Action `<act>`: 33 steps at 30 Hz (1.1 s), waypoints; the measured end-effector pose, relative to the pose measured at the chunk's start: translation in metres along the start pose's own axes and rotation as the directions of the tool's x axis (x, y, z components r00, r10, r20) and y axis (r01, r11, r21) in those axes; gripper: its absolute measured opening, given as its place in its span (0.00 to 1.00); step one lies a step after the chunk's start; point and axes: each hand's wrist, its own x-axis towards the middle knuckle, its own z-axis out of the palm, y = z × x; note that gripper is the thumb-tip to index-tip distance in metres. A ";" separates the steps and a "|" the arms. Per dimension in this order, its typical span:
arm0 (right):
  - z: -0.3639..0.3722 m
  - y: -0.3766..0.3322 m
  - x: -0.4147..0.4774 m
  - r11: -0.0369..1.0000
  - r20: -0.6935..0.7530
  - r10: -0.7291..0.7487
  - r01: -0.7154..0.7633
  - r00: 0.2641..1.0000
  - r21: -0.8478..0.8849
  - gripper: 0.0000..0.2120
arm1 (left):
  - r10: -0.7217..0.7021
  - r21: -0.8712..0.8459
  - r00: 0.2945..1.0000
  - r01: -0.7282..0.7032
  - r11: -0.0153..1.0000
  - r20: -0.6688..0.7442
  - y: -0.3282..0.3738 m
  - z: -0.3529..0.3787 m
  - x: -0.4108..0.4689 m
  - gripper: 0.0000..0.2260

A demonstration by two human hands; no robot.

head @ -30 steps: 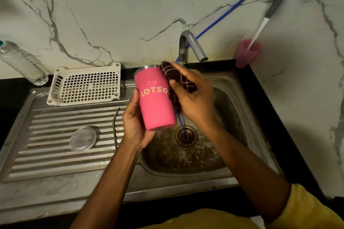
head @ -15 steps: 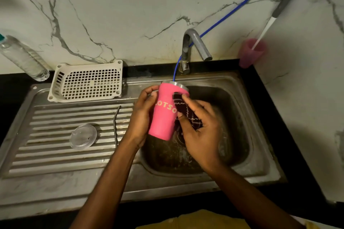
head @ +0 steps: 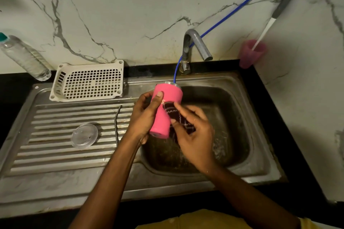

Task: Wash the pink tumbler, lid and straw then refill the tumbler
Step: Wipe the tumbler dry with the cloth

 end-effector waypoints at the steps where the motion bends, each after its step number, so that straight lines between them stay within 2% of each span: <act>1: 0.000 0.000 0.014 1.000 -0.018 0.004 -0.004 1.000 -0.007 0.21 | 0.003 -0.001 1.000 -0.003 1.000 0.015 0.003 -0.001 0.000 0.13; 4: 0.001 -0.001 0.059 0.996 -0.045 0.080 -0.082 0.996 -0.032 0.21 | -0.013 -0.024 0.998 0.015 1.000 0.058 0.013 -0.004 0.002 0.23; 7: 0.000 -0.006 0.092 0.974 0.037 0.223 -0.222 0.974 -0.033 0.20 | -0.044 -0.049 0.998 0.046 0.998 0.043 0.013 -0.009 0.004 0.30; 12: 0.007 0.002 0.093 0.931 0.120 0.339 -0.351 0.933 0.100 0.19 | -0.062 -0.038 0.997 0.064 0.997 0.053 0.003 -0.012 -0.001 0.44; 15: 0.011 0.003 0.088 0.887 0.085 0.407 -0.416 0.909 0.202 0.19 | -0.043 -0.066 0.998 0.046 0.997 0.046 -0.007 -0.006 -0.002 0.41; 18: 0.011 0.007 0.064 0.904 0.094 0.364 -0.375 0.927 0.205 0.21 | -0.074 -0.204 0.997 0.069 0.977 -0.014 -0.017 -0.004 0.004 0.37; 20: 0.007 0.012 0.044 0.891 0.136 0.364 -0.387 0.921 0.238 0.23 | -0.099 -0.231 0.995 0.095 0.968 -0.007 -0.024 -0.008 0.007 0.39; 21: 0.004 0.014 0.038 0.843 0.165 0.413 -0.444 0.896 0.305 0.23 | -0.110 -0.251 0.994 0.110 0.962 0.011 -0.027 -0.008 0.007 0.38; 22: 0.001 0.016 0.034 0.750 0.205 0.493 -0.532 0.846 0.393 0.22 | -0.132 -0.273 0.991 0.134 0.953 0.025 -0.028 -0.005 0.005 0.35; 24: -0.002 0.018 0.028 0.483 0.347 0.653 -0.723 0.673 0.494 0.19 | -0.182 -0.270 0.983 0.179 0.946 0.014 -0.033 0.000 0.003 0.29; 26: -0.002 0.021 0.026 0.309 0.448 0.725 -0.829 0.523 0.467 0.15 | -0.159 -0.203 0.987 0.154 0.967 -0.008 -0.040 0.003 0.006 0.26; 28: -0.003 0.020 0.025 0.208 0.476 0.748 -0.844 0.463 0.494 0.12 | -0.079 -0.035 0.997 0.080 0.996 0.015 -0.045 0.005 0.008 0.21; 30: -0.006 0.016 0.029 0.141 0.486 0.754 -0.831 0.443 0.538 0.10 | -0.026 0.096 0.998 0.020 0.995 0.057 -0.050 0.003 0.006 0.20; 33: -0.013 0.013 0.037 0.095 0.516 0.771 -0.869 0.372 0.485 0.08 | 0.029 0.025 0.985 -0.034 0.999 0.169 -0.041 0.004 -0.003 0.24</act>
